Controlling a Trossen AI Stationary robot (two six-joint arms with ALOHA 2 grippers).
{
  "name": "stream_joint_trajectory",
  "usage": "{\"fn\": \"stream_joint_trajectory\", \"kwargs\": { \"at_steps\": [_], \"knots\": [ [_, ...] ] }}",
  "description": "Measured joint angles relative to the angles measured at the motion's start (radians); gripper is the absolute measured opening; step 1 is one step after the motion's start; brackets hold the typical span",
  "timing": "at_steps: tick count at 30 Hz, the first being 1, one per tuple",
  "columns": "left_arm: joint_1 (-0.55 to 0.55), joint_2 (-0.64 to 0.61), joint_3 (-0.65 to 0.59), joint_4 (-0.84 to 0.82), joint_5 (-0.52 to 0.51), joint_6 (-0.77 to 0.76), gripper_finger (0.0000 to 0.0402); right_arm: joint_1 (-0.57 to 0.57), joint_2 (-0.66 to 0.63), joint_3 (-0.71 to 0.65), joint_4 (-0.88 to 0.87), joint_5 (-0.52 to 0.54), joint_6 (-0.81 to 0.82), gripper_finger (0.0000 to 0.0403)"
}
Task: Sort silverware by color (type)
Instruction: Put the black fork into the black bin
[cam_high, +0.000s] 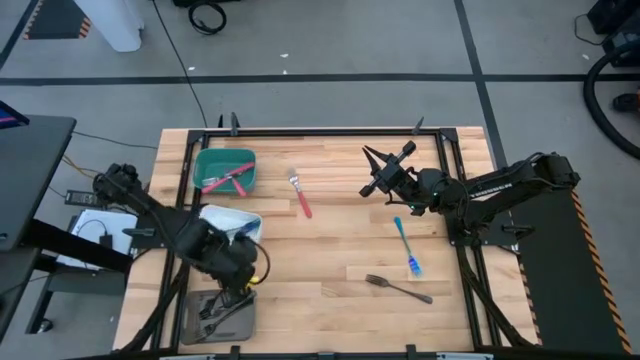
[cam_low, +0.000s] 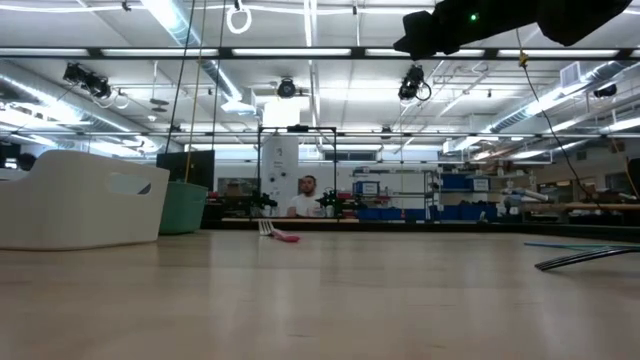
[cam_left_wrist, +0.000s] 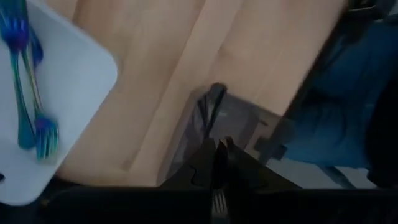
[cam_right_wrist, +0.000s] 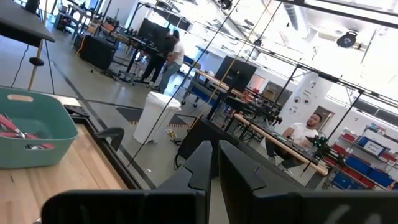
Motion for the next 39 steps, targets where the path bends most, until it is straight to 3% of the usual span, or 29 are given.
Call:
{"fn": "stream_joint_trajectory", "kwargs": {
  "at_steps": [6, 11, 16, 26, 31, 39],
  "knots": [
    [-0.078, 0.001, -0.115, -0.005, -0.011, -0.121, 0.0027, 0.000, 0.000, 0.000, 0.000, 0.000, 0.000, 0.0035],
    [-0.090, 0.001, -0.216, -0.006, 0.099, -0.143, 0.0027, 0.000, 0.000, 0.000, -0.001, 0.001, 0.000, 0.0035],
    [-0.090, 0.001, -0.274, 0.016, 0.120, -0.142, 0.0027, 0.000, 0.001, 0.000, -0.011, 0.002, 0.048, 0.0035],
    [-0.083, 0.001, -0.317, 0.013, 0.091, -0.141, 0.0030, 0.020, 0.001, 0.000, -0.016, 0.013, 0.112, 0.0035],
    [-0.070, 0.001, -0.317, 0.027, 0.090, -0.139, 0.0053, 0.023, 0.001, 0.000, -0.035, 0.017, 0.110, 0.0035],
    [-0.096, 0.001, -0.317, 0.262, 0.154, -0.140, 0.0081, 0.015, 0.002, 0.000, -0.043, 0.105, 0.103, 0.0035]
  ]
}}
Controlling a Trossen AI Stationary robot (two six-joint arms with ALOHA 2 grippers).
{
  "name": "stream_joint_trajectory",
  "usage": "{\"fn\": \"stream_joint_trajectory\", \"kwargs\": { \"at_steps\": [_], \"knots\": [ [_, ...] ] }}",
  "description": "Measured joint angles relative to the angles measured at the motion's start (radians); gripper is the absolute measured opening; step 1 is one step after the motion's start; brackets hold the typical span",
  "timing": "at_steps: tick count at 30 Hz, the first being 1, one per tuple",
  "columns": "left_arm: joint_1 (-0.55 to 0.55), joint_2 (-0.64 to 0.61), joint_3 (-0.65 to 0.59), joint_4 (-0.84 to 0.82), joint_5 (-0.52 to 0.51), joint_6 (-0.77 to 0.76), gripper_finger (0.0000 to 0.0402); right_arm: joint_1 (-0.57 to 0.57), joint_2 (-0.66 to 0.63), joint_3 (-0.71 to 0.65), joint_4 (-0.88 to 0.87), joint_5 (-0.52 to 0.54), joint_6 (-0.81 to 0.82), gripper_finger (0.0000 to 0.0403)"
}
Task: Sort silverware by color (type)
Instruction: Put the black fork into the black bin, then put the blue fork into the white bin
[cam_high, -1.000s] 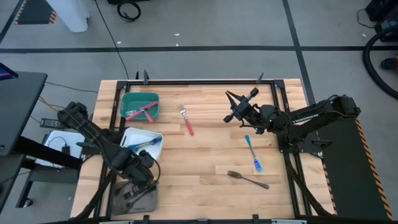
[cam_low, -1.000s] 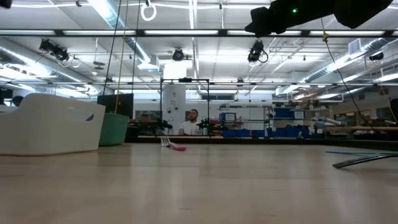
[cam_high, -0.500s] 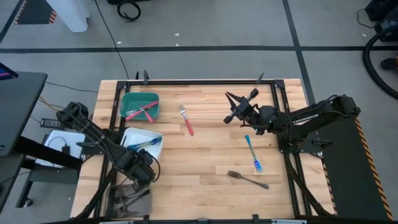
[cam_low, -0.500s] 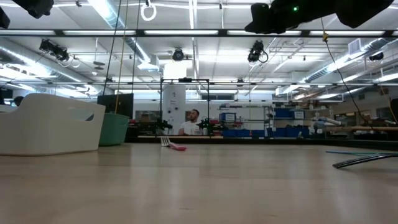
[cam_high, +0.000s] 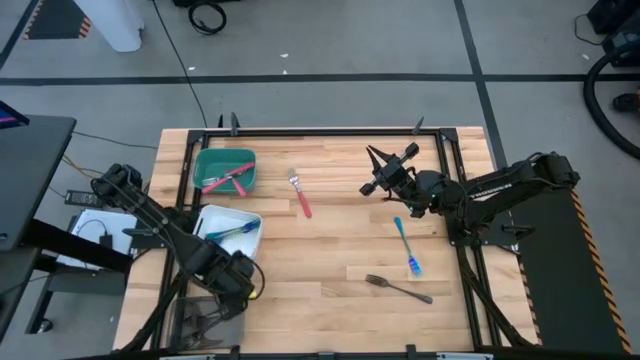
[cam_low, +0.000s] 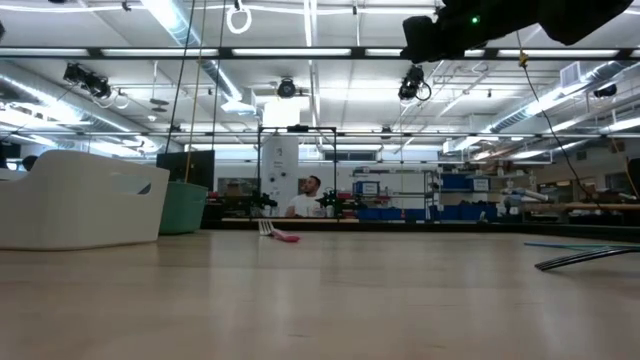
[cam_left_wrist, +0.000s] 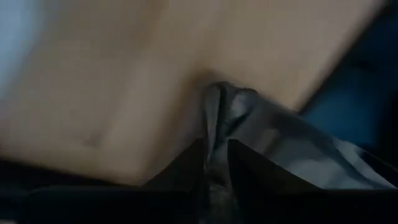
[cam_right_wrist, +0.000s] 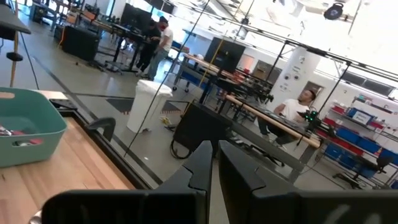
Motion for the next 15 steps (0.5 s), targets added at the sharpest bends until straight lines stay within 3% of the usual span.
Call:
{"fn": "stream_joint_trajectory", "kwargs": {
  "at_steps": [4, 9, 15],
  "knots": [
    [-0.031, 0.000, 0.000, 0.132, 0.063, 0.000, 0.0082, -0.005, 0.000, 0.000, 0.000, 0.001, -0.001, 0.0035],
    [-0.041, 0.000, 0.000, 0.103, 0.069, 0.032, 0.0082, -0.005, 0.000, 0.000, 0.000, 0.000, -0.001, 0.0035],
    [0.031, 0.000, 0.000, 0.057, -0.021, 0.174, 0.0082, -0.005, 0.000, 0.000, -0.004, -0.001, -0.001, 0.0035]
  ]
}}
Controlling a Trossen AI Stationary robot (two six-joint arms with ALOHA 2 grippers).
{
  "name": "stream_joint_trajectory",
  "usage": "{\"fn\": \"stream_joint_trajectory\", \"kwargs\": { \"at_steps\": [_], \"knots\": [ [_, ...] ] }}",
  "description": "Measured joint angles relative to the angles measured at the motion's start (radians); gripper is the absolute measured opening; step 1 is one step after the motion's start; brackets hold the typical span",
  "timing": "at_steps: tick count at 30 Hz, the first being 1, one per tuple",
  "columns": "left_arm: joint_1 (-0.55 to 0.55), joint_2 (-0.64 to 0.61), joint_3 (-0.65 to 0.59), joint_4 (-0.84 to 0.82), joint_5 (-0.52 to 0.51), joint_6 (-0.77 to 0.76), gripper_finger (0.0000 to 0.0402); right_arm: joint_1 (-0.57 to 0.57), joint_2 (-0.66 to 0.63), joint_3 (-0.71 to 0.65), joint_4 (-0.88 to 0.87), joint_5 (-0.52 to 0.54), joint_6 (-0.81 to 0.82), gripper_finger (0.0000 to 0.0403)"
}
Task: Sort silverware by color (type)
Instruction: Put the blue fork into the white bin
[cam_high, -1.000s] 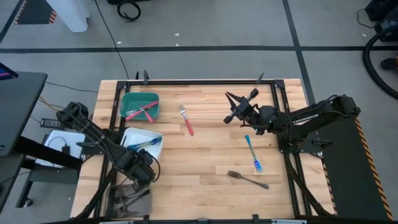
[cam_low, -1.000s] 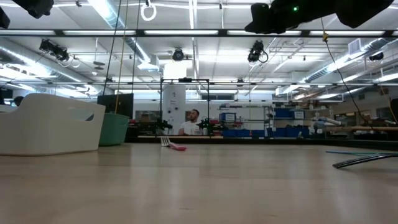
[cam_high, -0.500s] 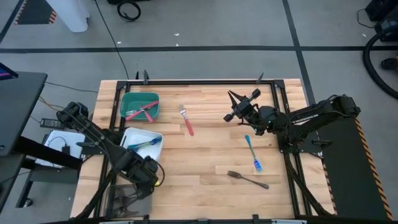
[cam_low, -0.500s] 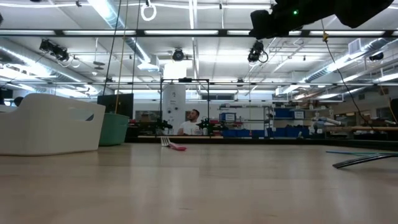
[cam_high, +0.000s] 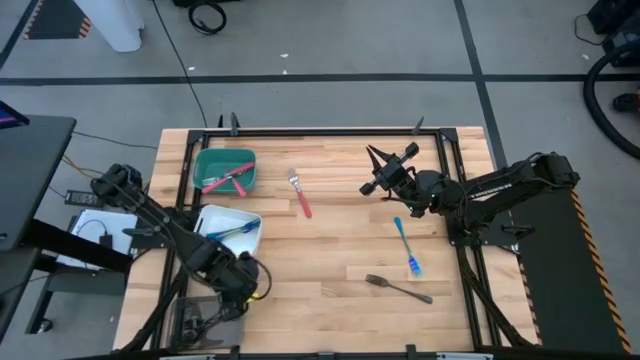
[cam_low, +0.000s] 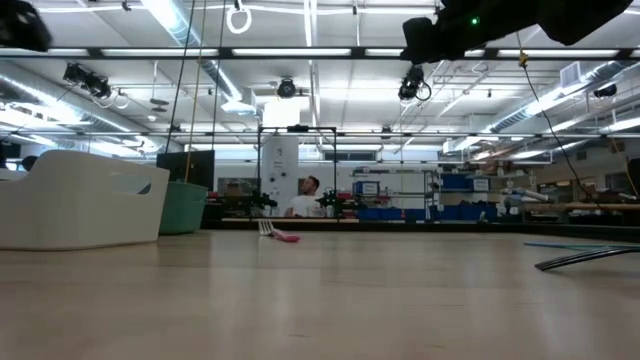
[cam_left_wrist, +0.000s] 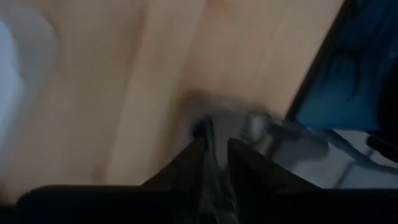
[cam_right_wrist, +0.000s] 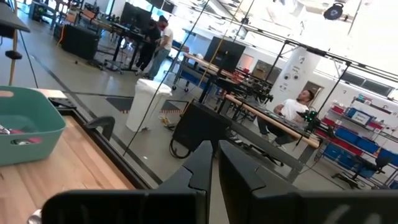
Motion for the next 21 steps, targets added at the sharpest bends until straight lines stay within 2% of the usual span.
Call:
{"fn": "stream_joint_trajectory", "kwargs": {
  "at_steps": [4, 8, 14, 21],
  "knots": [
    [0.076, 0.000, 0.000, 0.003, -0.056, 0.108, 0.0082, 0.000, 0.000, 0.000, -0.043, 0.012, 0.000, 0.0035],
    [0.161, 0.000, 0.000, 0.029, -0.167, 0.242, 0.0082, 0.018, 0.000, 0.000, -0.121, 0.089, 0.006, 0.0035],
    [0.249, 0.000, 0.000, 0.094, -0.309, 0.436, 0.0082, 0.130, 0.000, 0.000, -0.276, 0.308, 0.017, 0.0035],
    [0.298, 0.002, 0.000, 0.193, -0.459, 0.541, 0.0082, 0.328, 0.000, 0.000, -0.243, 0.526, 0.019, 0.0036]
  ]
}}
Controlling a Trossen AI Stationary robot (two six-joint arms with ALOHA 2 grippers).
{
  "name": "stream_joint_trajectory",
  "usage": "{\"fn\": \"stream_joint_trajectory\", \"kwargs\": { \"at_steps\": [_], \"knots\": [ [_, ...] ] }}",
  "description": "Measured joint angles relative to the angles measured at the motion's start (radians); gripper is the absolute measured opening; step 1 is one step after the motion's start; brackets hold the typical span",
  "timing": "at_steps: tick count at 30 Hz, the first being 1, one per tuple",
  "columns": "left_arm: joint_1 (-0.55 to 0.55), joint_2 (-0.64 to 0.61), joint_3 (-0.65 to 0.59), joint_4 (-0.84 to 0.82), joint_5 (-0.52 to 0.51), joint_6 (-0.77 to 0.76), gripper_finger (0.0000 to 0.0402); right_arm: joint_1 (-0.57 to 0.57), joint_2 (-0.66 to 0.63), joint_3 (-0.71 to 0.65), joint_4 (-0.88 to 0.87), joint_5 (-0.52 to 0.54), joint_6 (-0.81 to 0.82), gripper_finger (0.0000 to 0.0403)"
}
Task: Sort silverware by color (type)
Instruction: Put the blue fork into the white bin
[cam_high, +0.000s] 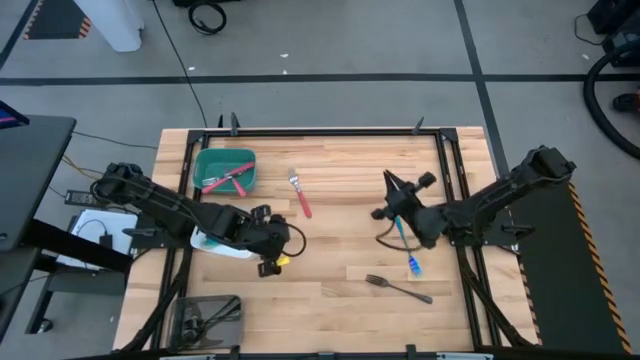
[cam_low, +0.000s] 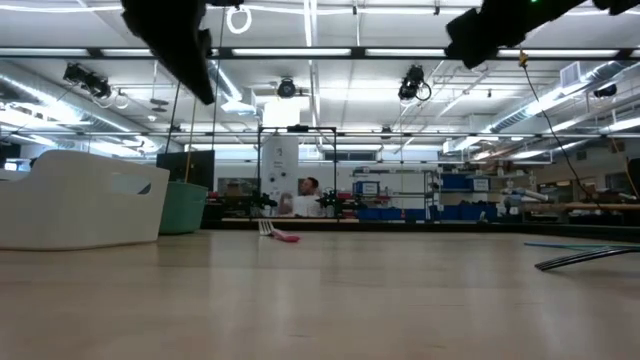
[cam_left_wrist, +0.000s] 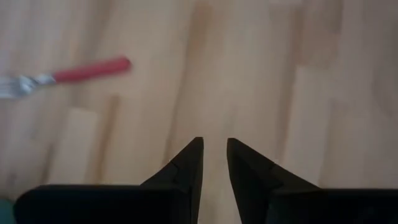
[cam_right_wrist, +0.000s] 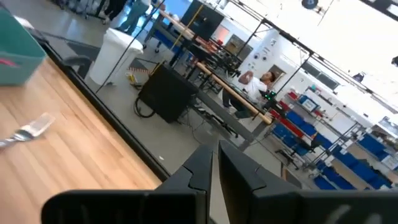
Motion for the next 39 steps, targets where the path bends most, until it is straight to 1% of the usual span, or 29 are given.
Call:
{"fn": "stream_joint_trajectory", "kwargs": {
  "at_steps": [3, 7, 12, 16, 21, 26, 31, 33, 34, 37, 39],
  "knots": [
    [0.001, 0.000, 0.000, 0.041, -0.090, 0.004, 0.0082, 0.079, 0.000, 0.000, 0.005, 0.072, 0.060, 0.0036],
    [0.001, 0.000, 0.000, 0.078, -0.211, 0.004, 0.0082, 0.161, 0.003, 0.000, 0.005, 0.068, 0.227, 0.0036],
    [0.001, 0.000, 0.000, 0.109, -0.298, 0.003, 0.0082, 0.235, 0.008, 0.000, -0.018, 0.073, 0.372, 0.0036],
    [0.001, 0.000, 0.000, 0.118, -0.354, 0.003, 0.0082, 0.256, 0.008, 0.000, -0.023, 0.073, 0.443, 0.0036],
    [0.001, 0.000, 0.000, 0.120, -0.369, 0.049, 0.0082, 0.234, 0.008, -0.001, -0.027, 0.065, 0.441, 0.0036],
    [0.001, 0.000, 0.000, 0.125, -0.369, 0.052, 0.0082, 0.182, 0.007, 0.000, 0.030, 0.002, 0.368, 0.0036],
    [0.001, 0.001, 0.000, 0.130, -0.372, 0.069, 0.0082, 0.144, 0.002, 0.000, 0.065, -0.001, 0.266, 0.0036],
    [0.001, 0.001, 0.000, 0.133, -0.372, 0.094, 0.0082, 0.127, -0.012, 0.000, 0.068, -0.044, 0.266, 0.0035],
    [0.001, 0.001, 0.000, 0.135, -0.372, 0.100, 0.0082, 0.119, -0.020, 0.000, 0.066, -0.092, 0.276, 0.0034],
    [0.001, 0.001, 0.000, 0.143, -0.372, 0.105, 0.0082, 0.087, -0.051, 0.000, 0.029, -0.301, 0.358, 0.0026],
    [0.001, 0.001, 0.000, 0.142, -0.372, 0.107, 0.0082, 0.053, -0.081, 0.000, -0.063, -0.476, 0.460, 0.0018]
  ]
}}
